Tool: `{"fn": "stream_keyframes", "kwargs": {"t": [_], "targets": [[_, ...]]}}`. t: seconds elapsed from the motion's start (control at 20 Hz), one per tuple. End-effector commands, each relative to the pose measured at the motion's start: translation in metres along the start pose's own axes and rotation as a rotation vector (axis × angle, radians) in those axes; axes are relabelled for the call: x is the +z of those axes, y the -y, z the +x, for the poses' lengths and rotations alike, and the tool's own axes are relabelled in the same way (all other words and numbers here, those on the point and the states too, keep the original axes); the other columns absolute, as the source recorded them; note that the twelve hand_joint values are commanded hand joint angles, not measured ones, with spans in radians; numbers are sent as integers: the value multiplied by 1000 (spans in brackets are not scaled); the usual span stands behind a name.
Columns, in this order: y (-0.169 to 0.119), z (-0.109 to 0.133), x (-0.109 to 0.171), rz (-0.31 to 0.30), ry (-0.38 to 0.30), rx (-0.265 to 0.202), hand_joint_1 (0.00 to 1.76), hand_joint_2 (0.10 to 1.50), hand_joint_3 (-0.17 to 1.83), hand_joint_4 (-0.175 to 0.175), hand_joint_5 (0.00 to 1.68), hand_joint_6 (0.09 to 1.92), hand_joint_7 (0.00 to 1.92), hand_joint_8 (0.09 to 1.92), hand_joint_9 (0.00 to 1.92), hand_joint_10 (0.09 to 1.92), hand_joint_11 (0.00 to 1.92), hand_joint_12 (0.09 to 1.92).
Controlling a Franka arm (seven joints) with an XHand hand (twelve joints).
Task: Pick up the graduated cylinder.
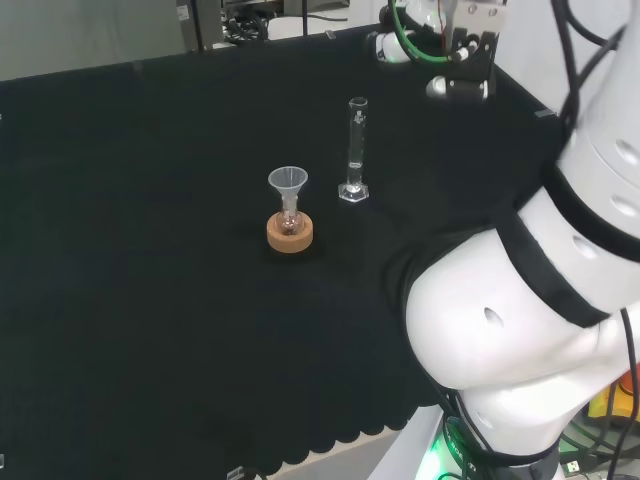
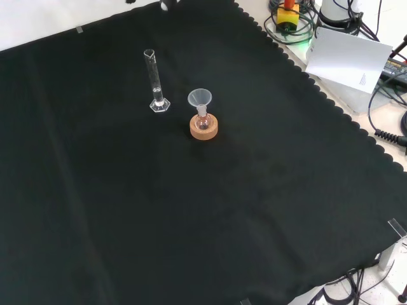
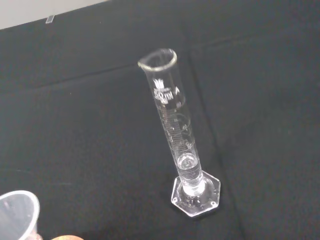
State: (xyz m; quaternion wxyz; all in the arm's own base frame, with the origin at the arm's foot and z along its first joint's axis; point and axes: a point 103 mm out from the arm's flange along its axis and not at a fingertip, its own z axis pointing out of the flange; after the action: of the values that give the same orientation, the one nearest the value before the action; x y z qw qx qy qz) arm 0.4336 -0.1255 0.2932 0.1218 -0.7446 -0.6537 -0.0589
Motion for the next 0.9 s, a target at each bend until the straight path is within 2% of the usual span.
{"fn": "stream_keyframes", "kwargs": {"t": [0.05,0.3,0.6,0.9], "targets": [[-30,-22,30,-32,-64,-17,374,1210,13,-58,345,87,83,633,294,693,39,1401],[-33,-25,53,-13,-123,-24,395,1187,3,-58,342,87,86,639,296,697,44,1402],[-32,-23,70,-8,-182,-58,438,1151,-15,-58,345,87,109,654,332,710,79,1405],[-33,-24,88,32,-198,-53,483,1123,-31,-59,360,87,129,667,352,710,94,1402]]}}
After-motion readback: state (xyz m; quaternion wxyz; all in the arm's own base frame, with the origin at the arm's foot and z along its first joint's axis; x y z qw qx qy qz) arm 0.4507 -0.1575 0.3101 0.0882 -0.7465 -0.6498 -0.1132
